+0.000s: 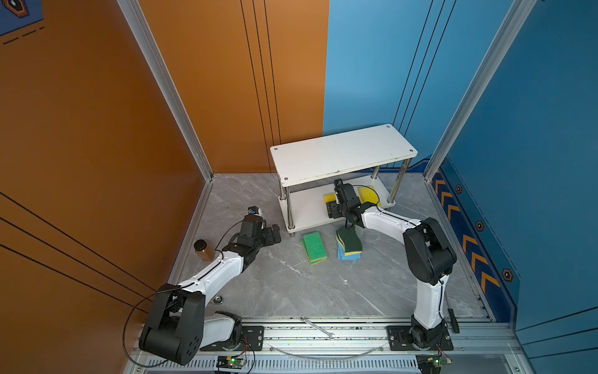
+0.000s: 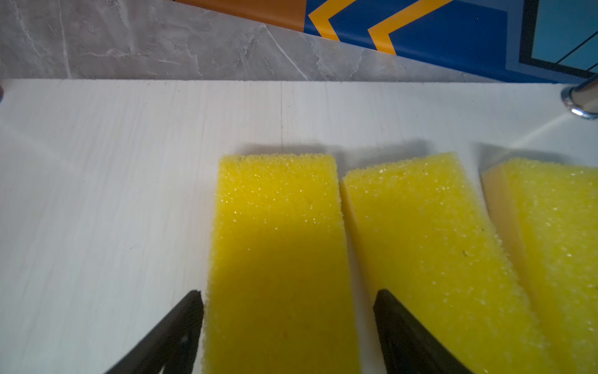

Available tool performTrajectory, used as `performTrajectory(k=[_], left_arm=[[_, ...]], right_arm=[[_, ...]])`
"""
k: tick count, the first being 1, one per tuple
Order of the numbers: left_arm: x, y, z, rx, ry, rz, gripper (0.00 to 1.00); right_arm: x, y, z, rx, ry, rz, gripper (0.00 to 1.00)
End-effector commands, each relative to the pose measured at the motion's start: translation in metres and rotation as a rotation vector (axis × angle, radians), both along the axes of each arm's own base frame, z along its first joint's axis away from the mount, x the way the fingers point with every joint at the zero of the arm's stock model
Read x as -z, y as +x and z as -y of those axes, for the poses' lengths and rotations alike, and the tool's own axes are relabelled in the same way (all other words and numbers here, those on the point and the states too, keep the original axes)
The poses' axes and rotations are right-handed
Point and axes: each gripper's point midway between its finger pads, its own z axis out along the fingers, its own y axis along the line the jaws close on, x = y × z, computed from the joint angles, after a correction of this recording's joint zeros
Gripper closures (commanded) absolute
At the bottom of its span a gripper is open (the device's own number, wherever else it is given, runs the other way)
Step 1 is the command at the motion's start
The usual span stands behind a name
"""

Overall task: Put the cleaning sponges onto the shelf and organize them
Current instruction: 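Lower the yellow sponge onto the lower tier next to the placed sponges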

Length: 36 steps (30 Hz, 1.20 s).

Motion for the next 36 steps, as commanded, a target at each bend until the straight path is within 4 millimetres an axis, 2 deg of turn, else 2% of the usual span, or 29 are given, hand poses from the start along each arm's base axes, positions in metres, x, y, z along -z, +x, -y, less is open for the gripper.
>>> performTrajectory(k=[1, 11, 36], left_arm=[[0.005, -0.005, -0.007, -0.024, 0.016, -0.02, 0.02], [0.004, -0.004, -0.007, -0.024, 0.017, -0.016, 0.02], [0.006, -0.002, -0.006, -0.02, 0.013, -0.023, 0.02]], right_arm=[[0.008, 0.002, -0.003, 0.002, 0.008, 0.001, 0.18], [0.015, 0.009, -0.007, 0.006, 0.029, -0.01, 0.18], [0.013, 0.019, 0.015, 0.153, 0.01, 0.044, 0.16]])
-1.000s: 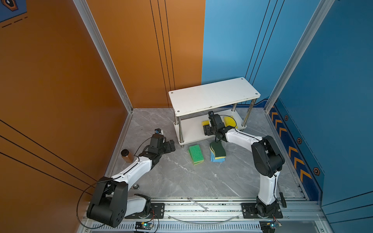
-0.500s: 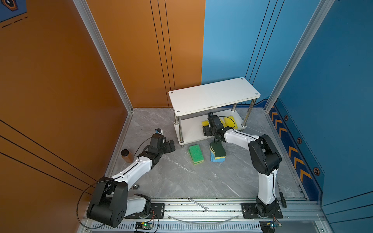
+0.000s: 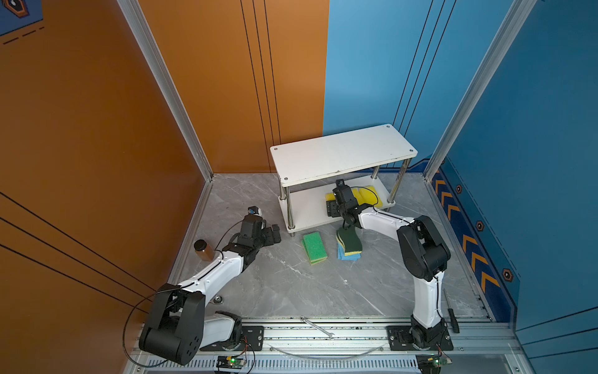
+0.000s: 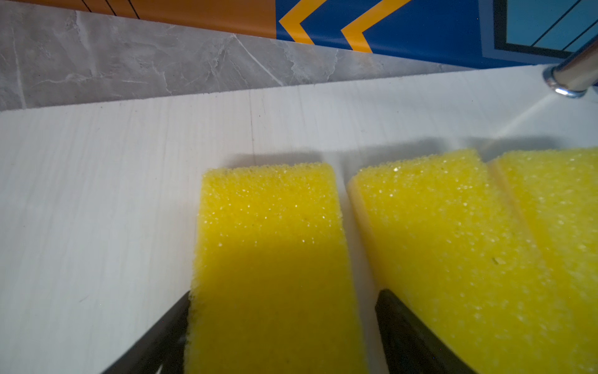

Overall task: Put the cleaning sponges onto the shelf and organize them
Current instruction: 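Lower the yellow sponge onto the lower tier next to the placed sponges, then set the sponge down and open the right gripper above it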

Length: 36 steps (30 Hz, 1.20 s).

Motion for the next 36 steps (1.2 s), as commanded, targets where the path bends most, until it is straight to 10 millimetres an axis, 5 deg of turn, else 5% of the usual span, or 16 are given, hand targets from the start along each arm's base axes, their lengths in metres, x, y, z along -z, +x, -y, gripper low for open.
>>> performTrajectory(k=[1, 36], left_arm=[[0.007, -0.003, -0.005, -0.018, 0.012, -0.025, 0.03], [0.009, -0.005, -0.007, -0.025, 0.015, -0.031, 0.02]], right_arm=[[-0.001, 0.006, 0.009, 0.054, -0.011, 0.019, 0.16], [-0.014, -0.007, 0.022, 0.008, -0.076, 0.049, 0.22]])
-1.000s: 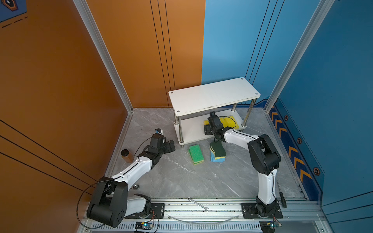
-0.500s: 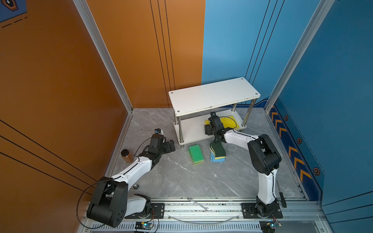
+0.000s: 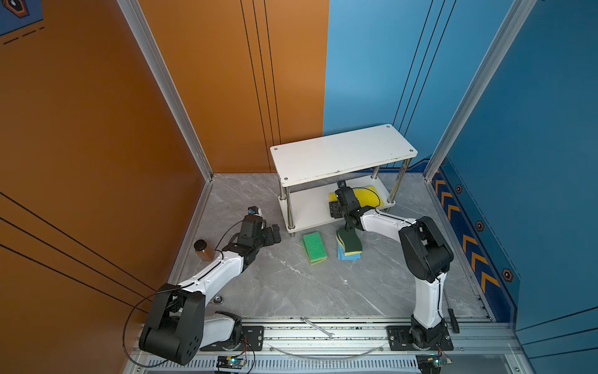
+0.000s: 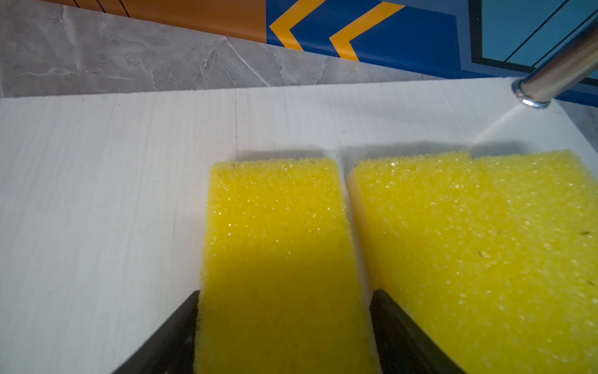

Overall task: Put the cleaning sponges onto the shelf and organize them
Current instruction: 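Set the sponge down and open the right gripper above it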

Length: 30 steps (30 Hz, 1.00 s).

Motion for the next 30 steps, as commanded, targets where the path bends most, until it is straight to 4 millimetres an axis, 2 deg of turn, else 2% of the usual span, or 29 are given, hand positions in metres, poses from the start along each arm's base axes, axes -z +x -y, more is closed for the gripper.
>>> performTrajectory(k=[1, 7, 11, 16, 30], left_arm=[[0.0092, -0.0052, -0.0071, -0.025, 0.015, -0.031, 0.02], [0.0096, -0.0052, -0.0068, -0.023, 0.014, -0.032, 0.03], [0.0102, -0.0055, -0.0066, -0.022, 0.013, -0.033, 0.03], [0.0092, -0.0053, -0.0065, -0.022, 0.013, -0.031, 0.02], [0.0074, -0.0042, -0.006, -0.021, 0.011, -0.027, 0.02]], right_arm=[[-0.014, -0.0051, 0.0116, 0.016, -0.034, 0.019, 0.22], [-0.0161, -0.0073, 0.0142, 0.019, -0.04, 0.021, 0.22], [-0.0162, -0.0085, 0.0167, 0.026, -0.049, 0.023, 0.16], [-0.0173, -0.0095, 0.0174, 0.027, -0.048, 0.025, 0.16], [-0.0188, -0.0095, 0.0168, 0.026, -0.047, 0.031, 0.19]])
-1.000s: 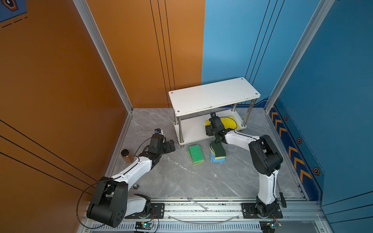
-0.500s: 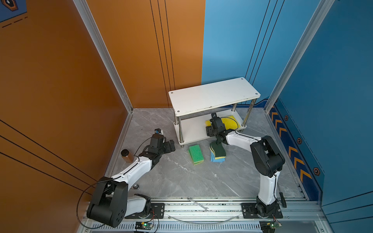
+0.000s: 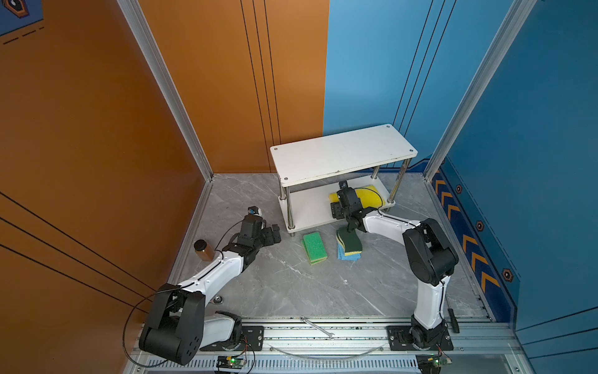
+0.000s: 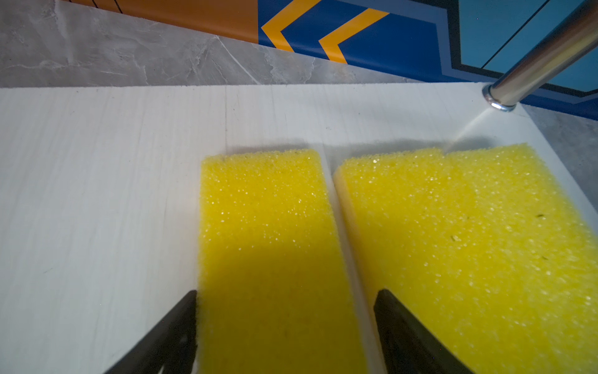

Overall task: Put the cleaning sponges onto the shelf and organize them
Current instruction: 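Set the sponge down and open the right gripper above it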

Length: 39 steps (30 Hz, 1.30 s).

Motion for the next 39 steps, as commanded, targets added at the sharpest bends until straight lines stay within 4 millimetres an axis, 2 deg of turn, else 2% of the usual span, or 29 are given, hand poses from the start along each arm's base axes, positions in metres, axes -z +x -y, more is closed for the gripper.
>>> performTrajectory(k=[1, 24, 39], left_arm=[[0.007, -0.004, -0.006, -0.021, 0.012, -0.027, 0.03], [0.011, -0.003, -0.005, -0.018, 0.01, -0.037, 0.02], [0.013, -0.004, -0.005, -0.018, 0.011, -0.041, 0.02]], right_arm=[[-0.012, -0.002, 0.008, 0.02, -0.015, 0.018, 0.2], [-0.011, -0.01, 0.001, 0.03, -0.036, 0.018, 0.24], [-0.011, -0.012, 0.008, 0.059, -0.06, 0.016, 0.25]])
